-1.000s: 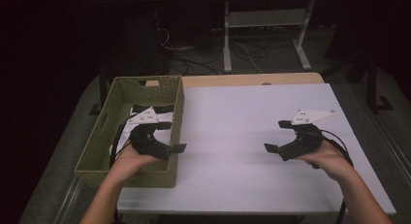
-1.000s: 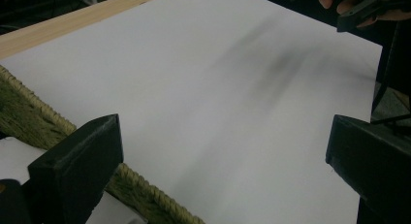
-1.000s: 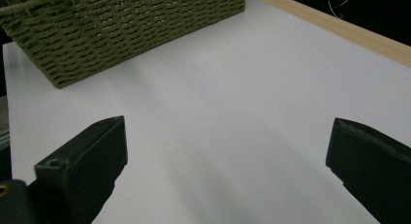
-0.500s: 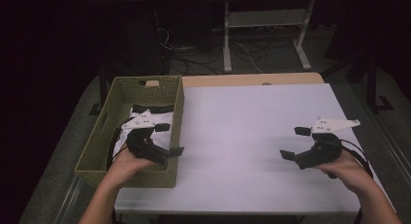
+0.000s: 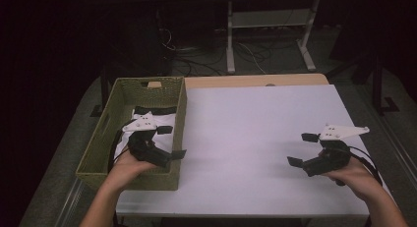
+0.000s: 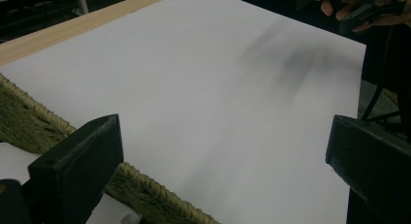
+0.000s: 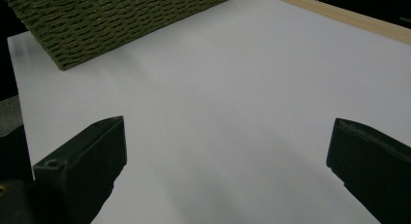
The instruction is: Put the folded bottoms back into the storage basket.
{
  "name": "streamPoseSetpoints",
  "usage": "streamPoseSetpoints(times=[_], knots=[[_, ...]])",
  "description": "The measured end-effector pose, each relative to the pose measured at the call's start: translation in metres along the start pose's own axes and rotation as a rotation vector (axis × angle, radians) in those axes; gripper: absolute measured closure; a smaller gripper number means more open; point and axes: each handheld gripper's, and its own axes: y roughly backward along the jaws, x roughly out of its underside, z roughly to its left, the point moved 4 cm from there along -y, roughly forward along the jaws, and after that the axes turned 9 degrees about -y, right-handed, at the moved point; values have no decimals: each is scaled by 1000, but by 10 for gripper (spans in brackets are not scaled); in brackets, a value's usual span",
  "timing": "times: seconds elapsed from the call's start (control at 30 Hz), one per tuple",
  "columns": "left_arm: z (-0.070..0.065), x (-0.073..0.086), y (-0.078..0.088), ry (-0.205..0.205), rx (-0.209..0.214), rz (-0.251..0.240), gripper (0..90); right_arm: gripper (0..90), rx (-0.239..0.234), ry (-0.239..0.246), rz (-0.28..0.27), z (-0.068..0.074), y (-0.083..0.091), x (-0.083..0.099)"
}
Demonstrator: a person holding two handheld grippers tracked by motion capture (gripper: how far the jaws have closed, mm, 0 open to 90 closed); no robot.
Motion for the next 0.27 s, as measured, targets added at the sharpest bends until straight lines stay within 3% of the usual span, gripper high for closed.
streamPoseSetpoints(times=[0.27], knots=[[0,0,0,0,-2,2,5,8,-9,2,6,1,-1,1]])
